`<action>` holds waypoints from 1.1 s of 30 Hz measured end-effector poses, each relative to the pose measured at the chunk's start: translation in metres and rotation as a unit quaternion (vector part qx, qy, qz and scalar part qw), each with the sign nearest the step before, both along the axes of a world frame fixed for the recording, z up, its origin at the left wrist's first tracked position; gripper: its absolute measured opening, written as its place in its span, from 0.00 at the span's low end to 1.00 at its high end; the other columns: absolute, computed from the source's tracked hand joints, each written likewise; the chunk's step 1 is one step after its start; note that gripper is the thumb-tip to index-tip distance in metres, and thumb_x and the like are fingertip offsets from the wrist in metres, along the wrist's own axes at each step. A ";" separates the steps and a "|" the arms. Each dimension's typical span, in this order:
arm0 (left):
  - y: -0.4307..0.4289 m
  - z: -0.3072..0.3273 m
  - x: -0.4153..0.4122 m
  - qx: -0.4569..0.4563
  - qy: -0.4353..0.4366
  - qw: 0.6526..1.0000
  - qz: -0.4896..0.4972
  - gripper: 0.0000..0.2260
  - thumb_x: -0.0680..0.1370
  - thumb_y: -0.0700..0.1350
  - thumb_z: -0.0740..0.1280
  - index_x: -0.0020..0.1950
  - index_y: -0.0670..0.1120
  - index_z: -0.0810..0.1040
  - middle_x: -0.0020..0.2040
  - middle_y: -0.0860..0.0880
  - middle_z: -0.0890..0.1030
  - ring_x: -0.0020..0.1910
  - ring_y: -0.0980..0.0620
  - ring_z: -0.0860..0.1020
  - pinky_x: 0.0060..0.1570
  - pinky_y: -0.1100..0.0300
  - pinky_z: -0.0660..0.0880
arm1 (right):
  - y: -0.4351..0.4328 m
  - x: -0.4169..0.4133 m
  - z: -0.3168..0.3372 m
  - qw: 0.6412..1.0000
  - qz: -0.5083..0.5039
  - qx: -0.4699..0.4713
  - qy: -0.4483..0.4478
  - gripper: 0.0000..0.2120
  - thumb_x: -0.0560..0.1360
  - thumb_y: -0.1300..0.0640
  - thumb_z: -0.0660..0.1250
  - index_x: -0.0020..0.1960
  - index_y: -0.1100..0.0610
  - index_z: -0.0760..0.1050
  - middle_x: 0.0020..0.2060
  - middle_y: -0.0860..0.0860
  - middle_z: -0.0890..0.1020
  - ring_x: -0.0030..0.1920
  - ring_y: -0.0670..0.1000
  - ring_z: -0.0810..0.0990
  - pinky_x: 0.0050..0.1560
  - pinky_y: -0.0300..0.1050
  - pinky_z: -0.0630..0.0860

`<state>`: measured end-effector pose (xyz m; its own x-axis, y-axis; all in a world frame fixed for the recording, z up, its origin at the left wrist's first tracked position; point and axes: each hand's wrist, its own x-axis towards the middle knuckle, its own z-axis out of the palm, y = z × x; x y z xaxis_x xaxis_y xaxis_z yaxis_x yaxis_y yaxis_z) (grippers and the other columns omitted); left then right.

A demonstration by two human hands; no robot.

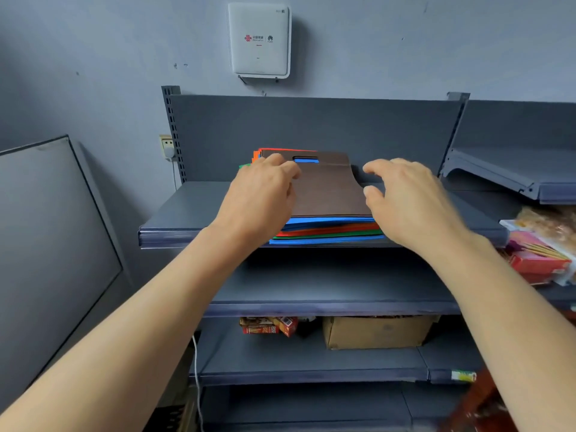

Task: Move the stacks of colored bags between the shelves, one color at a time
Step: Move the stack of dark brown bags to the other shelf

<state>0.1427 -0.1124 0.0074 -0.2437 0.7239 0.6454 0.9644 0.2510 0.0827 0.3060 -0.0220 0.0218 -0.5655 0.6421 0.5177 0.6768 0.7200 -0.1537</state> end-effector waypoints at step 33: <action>0.166 -0.049 -0.117 -0.127 -0.266 0.940 0.170 0.12 0.72 0.37 0.67 0.55 0.38 0.76 0.53 0.39 0.79 0.53 0.39 0.76 0.45 0.56 0.70 | 0.208 -0.117 -0.056 0.957 0.009 -0.261 -0.126 0.20 0.75 0.42 0.64 0.53 0.59 0.71 0.55 0.58 0.76 0.55 0.61 0.74 0.45 0.46 0.68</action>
<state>0.0261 0.0536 -0.0411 -0.7286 0.6600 0.1830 0.6638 0.6148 0.4258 0.1888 0.1859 -0.0345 -0.6435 0.7651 -0.0247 0.7278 0.6015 -0.3295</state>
